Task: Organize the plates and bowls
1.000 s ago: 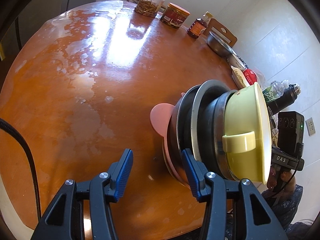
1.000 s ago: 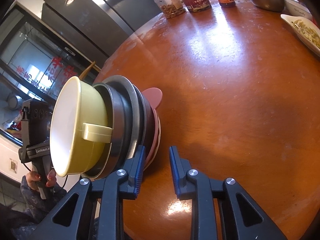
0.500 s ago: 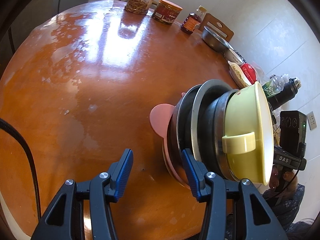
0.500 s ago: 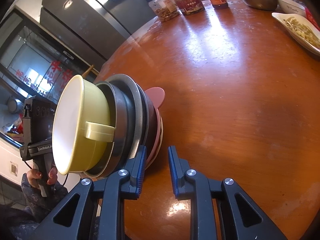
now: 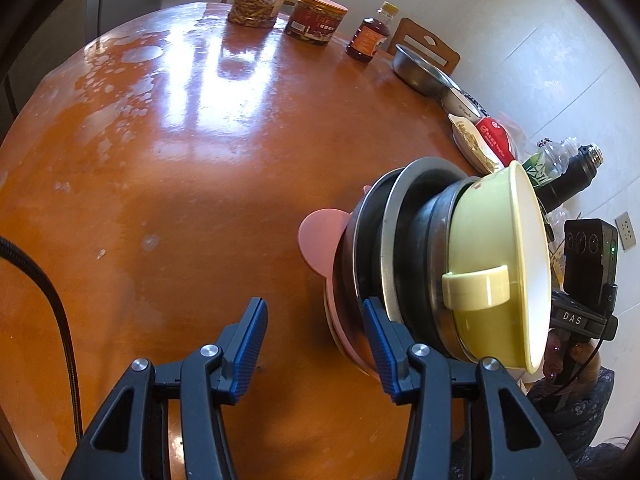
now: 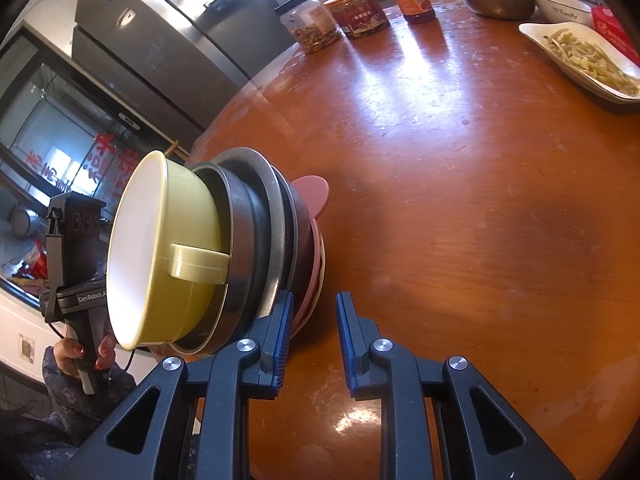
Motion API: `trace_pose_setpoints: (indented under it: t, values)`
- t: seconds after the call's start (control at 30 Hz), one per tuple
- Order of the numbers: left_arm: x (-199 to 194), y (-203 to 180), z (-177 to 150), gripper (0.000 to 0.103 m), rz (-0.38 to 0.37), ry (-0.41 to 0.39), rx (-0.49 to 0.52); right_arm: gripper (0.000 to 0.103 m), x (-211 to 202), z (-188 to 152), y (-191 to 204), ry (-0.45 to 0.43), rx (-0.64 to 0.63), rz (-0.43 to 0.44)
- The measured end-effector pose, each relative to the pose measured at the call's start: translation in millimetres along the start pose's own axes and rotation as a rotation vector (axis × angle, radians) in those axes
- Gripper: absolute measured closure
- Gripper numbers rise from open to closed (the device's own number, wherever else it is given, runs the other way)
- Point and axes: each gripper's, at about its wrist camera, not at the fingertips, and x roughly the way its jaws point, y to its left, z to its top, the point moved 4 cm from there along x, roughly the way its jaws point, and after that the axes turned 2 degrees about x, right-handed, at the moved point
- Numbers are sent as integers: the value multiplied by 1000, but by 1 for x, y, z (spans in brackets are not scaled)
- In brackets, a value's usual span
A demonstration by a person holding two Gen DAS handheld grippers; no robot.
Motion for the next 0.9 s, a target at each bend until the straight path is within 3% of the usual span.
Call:
trace_pose_setpoints:
  t: [0.9]
  values:
    - [29, -41, 21, 54, -9, 34, 73, 79, -33, -7, -31, -42, 63, -43]
